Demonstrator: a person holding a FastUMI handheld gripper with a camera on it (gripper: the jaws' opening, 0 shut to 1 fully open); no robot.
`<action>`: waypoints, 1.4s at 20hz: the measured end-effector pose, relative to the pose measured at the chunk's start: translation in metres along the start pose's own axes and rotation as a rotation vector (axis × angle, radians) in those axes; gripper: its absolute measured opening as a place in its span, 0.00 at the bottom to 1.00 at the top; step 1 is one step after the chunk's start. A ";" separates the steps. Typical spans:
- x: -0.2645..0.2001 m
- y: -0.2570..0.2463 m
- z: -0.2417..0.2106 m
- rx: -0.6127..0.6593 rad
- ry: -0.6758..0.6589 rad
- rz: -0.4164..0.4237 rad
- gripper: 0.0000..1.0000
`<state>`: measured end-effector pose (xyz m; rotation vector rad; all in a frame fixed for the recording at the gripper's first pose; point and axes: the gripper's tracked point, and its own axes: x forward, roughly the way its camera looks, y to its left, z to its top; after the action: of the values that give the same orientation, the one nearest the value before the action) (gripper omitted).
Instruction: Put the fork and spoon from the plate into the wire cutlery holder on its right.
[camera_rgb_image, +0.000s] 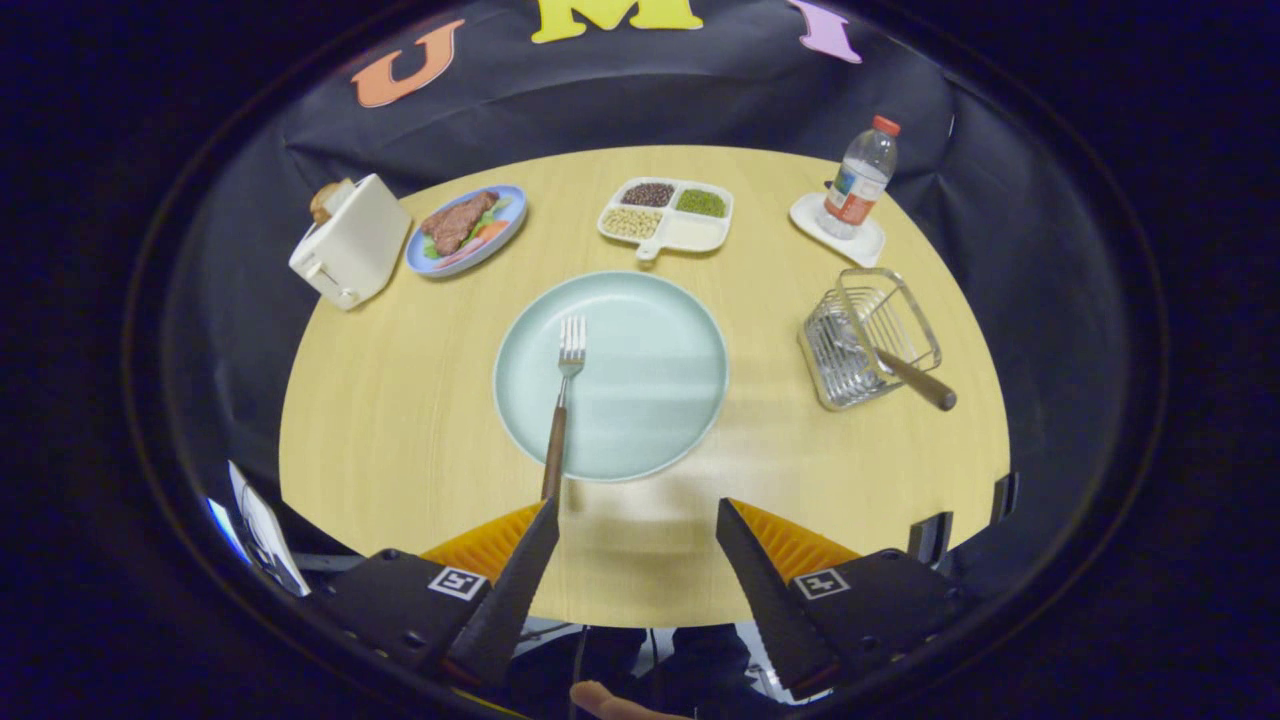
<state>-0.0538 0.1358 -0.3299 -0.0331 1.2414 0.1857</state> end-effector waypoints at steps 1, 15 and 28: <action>0.004 0.006 -0.003 0.009 0.017 0.006 0.95; 0.072 0.064 -0.017 0.107 0.219 -0.039 0.97; 0.086 0.077 -0.022 0.116 0.222 -0.110 0.16</action>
<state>-0.0597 0.2198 -0.4125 -0.0224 1.4661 0.0141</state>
